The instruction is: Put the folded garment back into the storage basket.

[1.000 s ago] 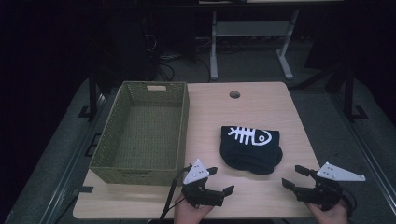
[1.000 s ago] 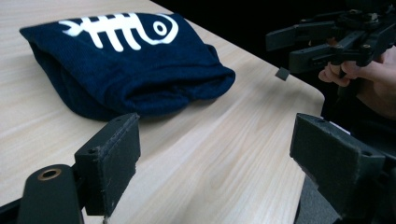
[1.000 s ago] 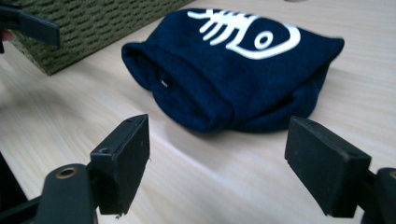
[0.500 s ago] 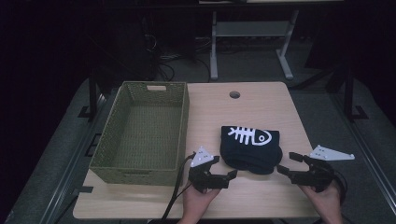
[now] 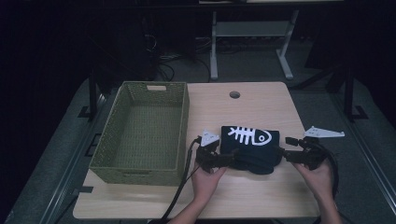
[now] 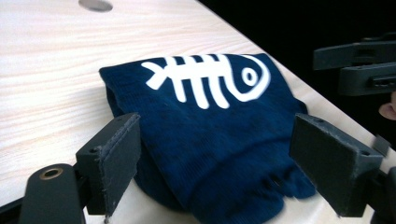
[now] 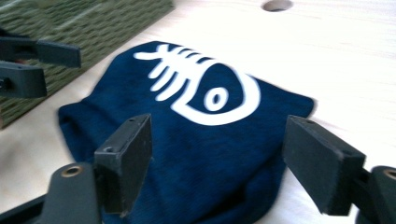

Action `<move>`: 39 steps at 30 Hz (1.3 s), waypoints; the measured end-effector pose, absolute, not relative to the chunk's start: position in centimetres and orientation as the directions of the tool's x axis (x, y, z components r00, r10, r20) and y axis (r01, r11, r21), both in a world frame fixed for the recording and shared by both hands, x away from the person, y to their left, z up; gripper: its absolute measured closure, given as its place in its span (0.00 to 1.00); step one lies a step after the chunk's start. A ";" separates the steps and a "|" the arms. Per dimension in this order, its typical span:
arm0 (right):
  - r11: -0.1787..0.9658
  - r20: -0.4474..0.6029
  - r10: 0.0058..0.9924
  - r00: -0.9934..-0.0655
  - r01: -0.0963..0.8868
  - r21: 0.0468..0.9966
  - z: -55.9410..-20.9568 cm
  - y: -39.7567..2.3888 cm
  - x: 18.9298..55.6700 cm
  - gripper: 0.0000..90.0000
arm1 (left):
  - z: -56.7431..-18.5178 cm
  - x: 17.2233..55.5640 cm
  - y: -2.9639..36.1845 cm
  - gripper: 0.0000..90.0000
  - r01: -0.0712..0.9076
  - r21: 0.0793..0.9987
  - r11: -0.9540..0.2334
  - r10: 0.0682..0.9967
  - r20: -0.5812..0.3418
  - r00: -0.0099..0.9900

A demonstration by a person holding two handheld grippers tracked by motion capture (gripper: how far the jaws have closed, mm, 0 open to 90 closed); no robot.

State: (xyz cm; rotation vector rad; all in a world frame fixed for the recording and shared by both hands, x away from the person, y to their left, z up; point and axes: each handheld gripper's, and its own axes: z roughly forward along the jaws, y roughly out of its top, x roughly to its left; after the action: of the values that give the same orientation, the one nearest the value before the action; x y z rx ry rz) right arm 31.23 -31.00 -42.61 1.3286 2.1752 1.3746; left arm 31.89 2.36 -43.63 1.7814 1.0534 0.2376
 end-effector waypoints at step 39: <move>0.069 0.391 0.797 -0.461 0.712 0.698 -47.1 -30.7 34.5 0.78 | -46.7 36.6 0.8 0.77 0.723 0.686 -0.078 0.710 -0.471 0.523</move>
State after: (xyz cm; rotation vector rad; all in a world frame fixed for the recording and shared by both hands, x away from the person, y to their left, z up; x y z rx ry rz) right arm 34.53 -30.67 -47.07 1.5771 2.2254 1.3572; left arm 36.60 0.83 -46.69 1.7974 1.1950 -0.0166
